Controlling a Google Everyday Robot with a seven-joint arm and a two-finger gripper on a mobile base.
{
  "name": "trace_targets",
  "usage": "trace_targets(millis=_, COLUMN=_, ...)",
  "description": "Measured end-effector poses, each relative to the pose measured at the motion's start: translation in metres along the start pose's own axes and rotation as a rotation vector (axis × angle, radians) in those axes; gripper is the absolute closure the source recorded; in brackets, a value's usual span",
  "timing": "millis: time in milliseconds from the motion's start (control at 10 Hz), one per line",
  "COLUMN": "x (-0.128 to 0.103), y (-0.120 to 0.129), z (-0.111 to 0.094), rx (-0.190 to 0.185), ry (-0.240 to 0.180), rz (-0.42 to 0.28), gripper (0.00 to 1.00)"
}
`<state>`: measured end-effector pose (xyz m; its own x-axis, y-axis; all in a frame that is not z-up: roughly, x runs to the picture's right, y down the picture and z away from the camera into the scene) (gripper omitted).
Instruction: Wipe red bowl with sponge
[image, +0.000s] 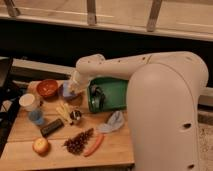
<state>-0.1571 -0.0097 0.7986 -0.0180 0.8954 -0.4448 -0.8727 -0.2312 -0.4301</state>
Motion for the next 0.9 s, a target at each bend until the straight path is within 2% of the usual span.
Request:
trace_targets(millis=200, x=-0.019, y=0.014, z=0.001, rx=-0.02, ry=0.002, rz=-0.058, gripper=1.0)
trace_targets(millis=300, x=-0.036, y=0.025, z=0.006, rx=-0.029, ry=-0.002, rz=-0.096, gripper=1.0)
trace_targets(millis=700, x=-0.08, y=0.085, z=0.036, rx=-0.061, ry=0.015, rz=-0.223, gripper=1.0)
trace_targets(millis=900, x=-0.092, y=0.111, z=0.05, rx=-0.074, ry=0.032, rz=-0.283, gripper=1.0)
